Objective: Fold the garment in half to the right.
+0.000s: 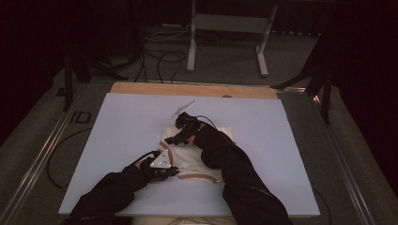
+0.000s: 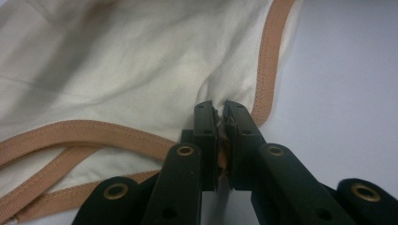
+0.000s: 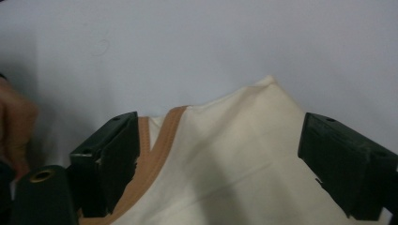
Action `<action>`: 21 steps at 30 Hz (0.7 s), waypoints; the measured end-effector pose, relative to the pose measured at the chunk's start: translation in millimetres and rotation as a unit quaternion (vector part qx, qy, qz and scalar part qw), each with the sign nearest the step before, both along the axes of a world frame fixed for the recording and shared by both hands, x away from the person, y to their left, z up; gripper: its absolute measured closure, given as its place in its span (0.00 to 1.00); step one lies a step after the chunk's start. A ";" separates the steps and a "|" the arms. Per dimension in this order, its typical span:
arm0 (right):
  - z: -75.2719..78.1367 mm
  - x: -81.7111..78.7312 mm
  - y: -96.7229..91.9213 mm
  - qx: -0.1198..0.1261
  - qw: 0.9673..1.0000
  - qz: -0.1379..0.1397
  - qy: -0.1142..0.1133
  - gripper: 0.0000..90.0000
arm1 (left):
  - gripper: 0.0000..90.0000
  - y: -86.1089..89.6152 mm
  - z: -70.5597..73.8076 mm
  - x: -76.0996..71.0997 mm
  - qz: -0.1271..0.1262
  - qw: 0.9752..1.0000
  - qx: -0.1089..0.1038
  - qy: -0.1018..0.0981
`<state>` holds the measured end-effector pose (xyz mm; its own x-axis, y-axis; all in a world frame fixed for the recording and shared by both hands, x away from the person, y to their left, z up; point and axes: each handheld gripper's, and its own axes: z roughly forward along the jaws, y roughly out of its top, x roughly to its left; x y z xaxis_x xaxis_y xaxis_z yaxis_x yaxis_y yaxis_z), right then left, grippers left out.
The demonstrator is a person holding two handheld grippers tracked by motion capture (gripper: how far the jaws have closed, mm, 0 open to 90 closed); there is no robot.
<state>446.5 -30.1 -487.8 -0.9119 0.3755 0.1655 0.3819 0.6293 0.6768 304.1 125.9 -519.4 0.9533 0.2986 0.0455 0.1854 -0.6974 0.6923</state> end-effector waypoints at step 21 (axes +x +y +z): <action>-9.3 35.7 33.8 -0.022 0.999 -0.039 -0.010 0.59 | 0.96 1.1 -1.0 -0.7 0.002 1.000 -0.006 -0.001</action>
<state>482.2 3.8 -497.1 -0.8823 0.4526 0.1293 0.4179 0.6268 0.6576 303.4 127.0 -520.5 0.9521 0.3026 0.0435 0.1868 -0.6886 0.7007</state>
